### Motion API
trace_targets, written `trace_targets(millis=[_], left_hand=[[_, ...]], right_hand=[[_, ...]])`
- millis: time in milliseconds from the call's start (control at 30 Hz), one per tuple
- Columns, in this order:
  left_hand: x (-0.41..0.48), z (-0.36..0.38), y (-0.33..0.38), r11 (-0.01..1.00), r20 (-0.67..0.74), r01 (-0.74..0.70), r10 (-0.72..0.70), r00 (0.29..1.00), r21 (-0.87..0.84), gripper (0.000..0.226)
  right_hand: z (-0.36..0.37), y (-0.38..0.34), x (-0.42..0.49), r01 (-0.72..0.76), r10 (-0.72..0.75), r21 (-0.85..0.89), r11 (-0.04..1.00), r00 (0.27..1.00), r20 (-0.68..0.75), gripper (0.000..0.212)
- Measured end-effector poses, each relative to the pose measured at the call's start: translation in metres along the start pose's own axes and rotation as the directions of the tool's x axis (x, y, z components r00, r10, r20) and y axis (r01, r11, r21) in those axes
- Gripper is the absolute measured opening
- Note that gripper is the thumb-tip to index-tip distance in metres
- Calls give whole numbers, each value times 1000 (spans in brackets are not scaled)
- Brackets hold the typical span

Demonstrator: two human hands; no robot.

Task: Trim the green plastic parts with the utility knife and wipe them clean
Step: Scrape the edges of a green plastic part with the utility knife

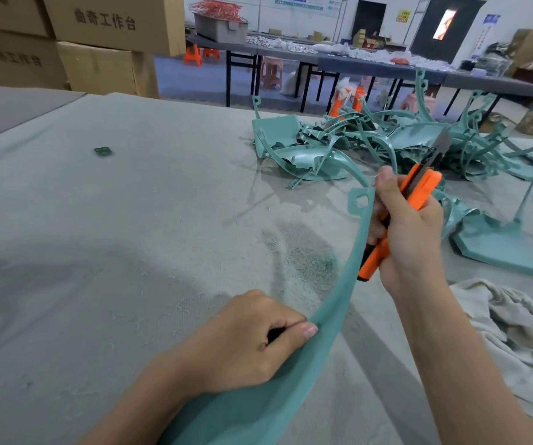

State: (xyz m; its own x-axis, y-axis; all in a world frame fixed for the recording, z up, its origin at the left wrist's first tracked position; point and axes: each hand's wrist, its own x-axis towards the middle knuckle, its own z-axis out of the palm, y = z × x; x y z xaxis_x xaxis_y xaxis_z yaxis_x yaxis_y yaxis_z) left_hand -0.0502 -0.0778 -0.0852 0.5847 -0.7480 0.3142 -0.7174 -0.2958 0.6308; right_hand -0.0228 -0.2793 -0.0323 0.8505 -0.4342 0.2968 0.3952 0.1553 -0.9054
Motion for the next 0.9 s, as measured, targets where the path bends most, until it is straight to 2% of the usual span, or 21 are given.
trace_targets(millis=[100, 167, 267, 300, 333, 400, 500, 567, 667, 733, 800, 833, 867, 900], left_hand=[[0, 3, -4, 993, -105, 64, -54, 993, 97, 47], [0, 1, -6, 988, -235, 118, -92, 968, 98, 48], [3, -5, -9, 974, -428, 195, -129, 894, 113, 46], [3, -7, -10, 970, -469, 209, -130, 874, 121, 45], [3, -10, -11, 969, -495, 212, -123, 860, 128, 45], [3, -12, -11, 967, -516, 197, -88, 852, 159, 46], [3, -11, -15, 950, -529, 200, -46, 847, 238, 43], [3, -7, -17, 942, -540, 214, -42, 841, 260, 36], [4, -9, -14, 958, -538, 193, -50, 842, 213, 24], [3, -15, -11, 968, -615, 236, -138, 776, 82, 26], [3, -25, -10, 935, -687, 274, -352, 636, -225, 29], [4, -31, -13, 880, -652, 274, -472, 593, -388, 31], [4, -37, -16, 797, -557, 269, -579, 596, -541, 36], [3, -42, -17, 669, -384, 279, -663, 642, -689, 44]], right_hand=[[-10, 4, 4, 8, -21, -167, 986, 997, -81, 26], [-17, 7, 5, -38, 23, -342, 939, 999, -49, 15], [-18, 13, 2, -66, 116, -554, 830, 992, 56, 24], [-17, 16, 1, -55, 124, -584, 810, 989, 79, 18], [-14, 17, -1, -51, 124, -596, 801, 989, 82, 7], [-8, 20, -6, -62, 128, -583, 810, 989, 72, 12], [7, 19, -20, -108, 235, -441, 891, 941, 243, 15], [15, 21, -28, -117, 268, -403, 908, 901, 342, 18], [18, 25, -28, -104, 247, -397, 912, 912, 327, 17], [16, 24, -26, -127, 228, -349, 929, 937, 266, 16], [11, 21, -24, -150, 207, -266, 952, 957, 205, 17], [9, 19, -22, -158, 199, -216, 964, 963, 183, 18], [7, 17, -20, -164, 191, -166, 972, 968, 163, 17], [5, 15, -18, -167, 184, -119, 979, 973, 142, 18]])
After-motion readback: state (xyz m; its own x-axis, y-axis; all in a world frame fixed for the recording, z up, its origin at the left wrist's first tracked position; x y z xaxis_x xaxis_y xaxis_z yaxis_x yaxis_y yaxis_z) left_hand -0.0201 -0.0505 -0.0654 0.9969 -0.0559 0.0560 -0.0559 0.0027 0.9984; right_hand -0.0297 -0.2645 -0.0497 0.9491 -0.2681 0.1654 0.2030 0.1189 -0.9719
